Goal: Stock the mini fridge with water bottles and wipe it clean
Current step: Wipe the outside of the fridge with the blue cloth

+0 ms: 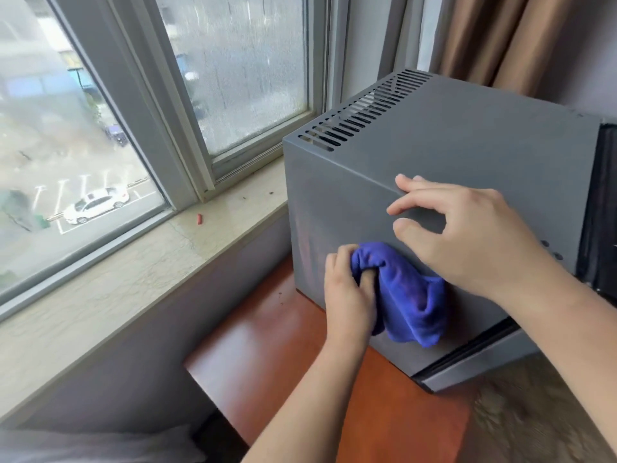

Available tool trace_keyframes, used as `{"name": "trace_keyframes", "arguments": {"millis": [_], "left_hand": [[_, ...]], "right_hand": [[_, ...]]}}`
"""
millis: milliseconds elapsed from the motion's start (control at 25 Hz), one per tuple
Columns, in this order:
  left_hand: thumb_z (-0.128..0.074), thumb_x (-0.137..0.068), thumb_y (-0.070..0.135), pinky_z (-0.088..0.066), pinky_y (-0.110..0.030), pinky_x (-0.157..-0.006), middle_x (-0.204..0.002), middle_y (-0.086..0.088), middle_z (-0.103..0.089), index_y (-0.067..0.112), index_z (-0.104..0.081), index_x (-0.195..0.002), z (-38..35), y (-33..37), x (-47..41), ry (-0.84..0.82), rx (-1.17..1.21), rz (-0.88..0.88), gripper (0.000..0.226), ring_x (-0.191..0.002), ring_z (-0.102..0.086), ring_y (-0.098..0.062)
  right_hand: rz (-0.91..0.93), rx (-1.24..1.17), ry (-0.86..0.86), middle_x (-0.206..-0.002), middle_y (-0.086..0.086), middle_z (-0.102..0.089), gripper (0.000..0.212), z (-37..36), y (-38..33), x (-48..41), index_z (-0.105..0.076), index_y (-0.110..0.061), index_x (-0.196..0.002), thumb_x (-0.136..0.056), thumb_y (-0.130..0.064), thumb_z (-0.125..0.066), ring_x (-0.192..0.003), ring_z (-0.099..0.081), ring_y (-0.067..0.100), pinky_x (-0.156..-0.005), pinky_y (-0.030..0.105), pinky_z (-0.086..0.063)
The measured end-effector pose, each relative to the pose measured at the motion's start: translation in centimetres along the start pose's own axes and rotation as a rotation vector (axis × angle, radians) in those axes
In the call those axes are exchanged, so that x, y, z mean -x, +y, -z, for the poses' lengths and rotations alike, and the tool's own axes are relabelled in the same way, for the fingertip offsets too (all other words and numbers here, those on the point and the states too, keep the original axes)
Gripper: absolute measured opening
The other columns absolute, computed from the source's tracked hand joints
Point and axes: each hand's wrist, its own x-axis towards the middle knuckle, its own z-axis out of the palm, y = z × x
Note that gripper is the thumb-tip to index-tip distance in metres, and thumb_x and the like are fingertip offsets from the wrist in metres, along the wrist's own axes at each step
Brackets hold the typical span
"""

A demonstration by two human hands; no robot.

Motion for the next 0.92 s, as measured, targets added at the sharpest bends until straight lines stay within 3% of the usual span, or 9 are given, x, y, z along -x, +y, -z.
{"name": "trace_keyframes", "arguments": {"millis": [160, 280, 360, 480, 560, 640, 760, 840, 920], "left_hand": [[-0.064, -0.079, 0.011, -0.044, -0.019, -0.077, -0.100, 0.012, -0.062, 0.034, -0.060, -0.096, 0.7, -1.3, 1.7, -0.126, -0.065, 0.133, 0.028, -0.091, -0.059, -0.003], [-0.060, -0.074, 0.007, -0.053, -0.025, -0.078, -0.096, 0.014, -0.070, 0.037, -0.062, -0.093, 2.4, -2.1, 2.4, -0.082, -0.027, 0.224, 0.036, -0.090, -0.065, -0.005], [-0.058, -0.074, 0.006, -0.052, -0.027, -0.075, -0.093, 0.013, -0.070, 0.037, -0.062, -0.093, 3.6, -3.1, 2.8, -0.077, -0.039, 0.271, 0.036, -0.088, -0.065, -0.010], [-0.054, -0.076, 0.005, -0.053, -0.031, -0.076, -0.089, 0.012, -0.070, 0.033, -0.062, -0.092, 4.7, -4.8, 3.6, -0.155, -0.031, 0.333, 0.034, -0.083, -0.065, -0.013], [-0.053, -0.076, 0.008, -0.057, -0.041, -0.077, -0.087, 0.005, -0.071, 0.029, -0.063, -0.090, 5.1, -5.8, 4.5, -0.228, 0.021, 0.428, 0.028, -0.078, -0.064, -0.014], [-0.054, -0.076, 0.014, -0.058, -0.043, -0.077, -0.089, -0.004, -0.071, 0.027, -0.063, -0.090, 4.9, -6.8, 5.4, -0.255, 0.105, 0.567, 0.021, -0.078, -0.063, -0.018], [-0.057, -0.081, 0.015, -0.058, -0.043, -0.072, -0.095, -0.014, -0.071, 0.020, -0.061, -0.103, 3.8, -7.3, 6.8, -0.240, 0.307, 0.804, 0.023, -0.086, -0.067, -0.022], [-0.060, -0.085, 0.012, -0.054, -0.039, -0.067, -0.097, -0.012, -0.068, 0.017, -0.058, -0.111, 3.2, -6.9, 6.9, -0.238, 0.432, 0.844, 0.026, -0.087, -0.065, -0.022], [-0.068, -0.091, 0.016, -0.060, -0.040, -0.073, -0.108, -0.006, -0.071, 0.021, -0.055, -0.119, 2.6, -6.4, 6.6, -0.172, 0.554, 0.853, 0.031, -0.097, -0.069, -0.018]], "right_hand": [[0.029, -0.035, 0.110, -0.139, -0.013, -0.064, 0.021, -0.4, -0.2, 1.3, -0.077, -0.029, -0.102, -0.087, -0.029, -0.062, -0.133, -0.050, -0.005, -0.104, -0.003, -0.023], [-0.039, -0.292, 0.230, -0.094, -0.009, -0.077, 0.017, -3.9, 0.0, 6.6, -0.074, -0.023, -0.082, -0.092, -0.031, -0.063, -0.093, -0.070, 0.002, -0.087, 0.021, -0.051], [-0.437, -0.560, 0.037, -0.076, 0.003, -0.073, 0.045, -7.9, 0.9, 10.8, -0.072, -0.017, -0.072, -0.090, -0.058, -0.065, -0.068, -0.068, 0.011, -0.070, 0.034, -0.055], [-1.194, -1.061, -0.347, -0.105, 0.015, -0.078, 0.068, -12.4, 3.9, 14.0, -0.073, -0.012, -0.108, -0.074, -0.071, -0.067, -0.095, -0.075, 0.022, -0.087, 0.042, -0.058], [-1.357, -1.294, -0.414, -0.117, 0.019, -0.074, 0.087, -14.1, 5.9, 14.3, -0.061, -0.006, -0.128, -0.074, -0.074, -0.069, -0.112, -0.071, 0.032, -0.102, 0.049, -0.053], [-1.355, -1.340, -0.429, -0.122, 0.020, -0.071, 0.089, -15.3, 6.7, 14.1, -0.057, -0.014, -0.132, -0.071, -0.077, -0.071, -0.116, -0.069, 0.035, -0.106, 0.051, -0.051], [-1.158, -1.085, -0.538, -0.119, 0.000, -0.075, 0.056, -17.3, 6.3, 15.1, -0.063, -0.034, -0.121, -0.078, -0.069, -0.073, -0.106, -0.073, 0.019, -0.098, 0.047, -0.054], [-0.999, -0.796, -0.415, -0.101, -0.006, -0.077, 0.031, -18.3, 7.0, 15.9, -0.068, -0.032, -0.108, -0.082, -0.043, -0.081, -0.090, -0.074, 0.013, -0.087, 0.042, -0.058], [-0.907, -0.605, -0.186, -0.086, -0.001, -0.075, 0.015, -18.3, 8.2, 16.2, -0.068, -0.023, -0.094, -0.082, -0.018, -0.076, -0.083, -0.072, 0.022, -0.078, 0.036, -0.058]]}}
